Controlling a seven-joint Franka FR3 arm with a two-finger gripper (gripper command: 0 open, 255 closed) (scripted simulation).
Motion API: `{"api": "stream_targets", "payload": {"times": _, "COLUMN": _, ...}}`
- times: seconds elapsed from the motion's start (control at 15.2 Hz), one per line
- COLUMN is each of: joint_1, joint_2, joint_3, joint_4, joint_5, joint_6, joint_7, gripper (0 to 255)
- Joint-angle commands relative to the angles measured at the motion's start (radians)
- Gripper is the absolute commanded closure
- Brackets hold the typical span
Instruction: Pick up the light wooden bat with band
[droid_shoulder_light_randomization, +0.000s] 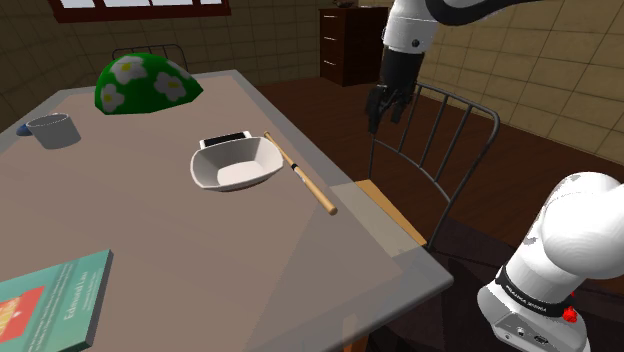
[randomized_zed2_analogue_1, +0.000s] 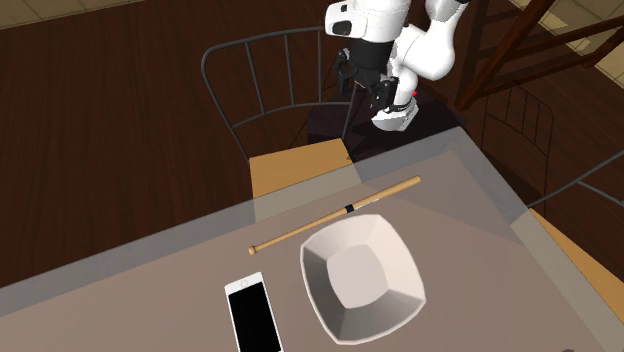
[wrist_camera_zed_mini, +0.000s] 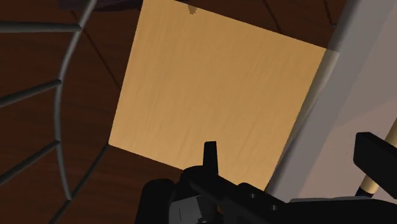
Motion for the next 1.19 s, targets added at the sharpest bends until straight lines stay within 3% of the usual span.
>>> {"api": "stream_targets", "payload": {"times": 0.0, "joint_1": 0.001, "joint_2": 0.054, "joint_3": 0.043, "joint_4": 0.02, "joint_5": 0.017, "joint_6": 0.029, "joint_7": 0.074, "gripper": 0}}
{"api": "stream_targets", "payload": {"times": 0.46, "joint_1": -0.005, "joint_2": 0.281, "joint_3": 0.174, "joint_4": 0.154, "joint_5": 0.027, "joint_6": 0.105, "joint_7": 0.319, "gripper": 0}}
{"api": "stream_targets", "payload": {"times": 0.92, "joint_1": 0.001, "joint_2": 0.538, "joint_3": 0.266, "joint_4": 0.344, "joint_5": -0.033, "joint_6": 0.146, "joint_7": 0.558, "gripper": 0}}
{"api": "stream_targets", "payload": {"times": 1.12, "joint_1": 0.003, "joint_2": 0.543, "joint_3": 0.267, "joint_4": 0.309, "joint_5": -0.034, "joint_6": 0.186, "joint_7": 0.557, "gripper": 0}}
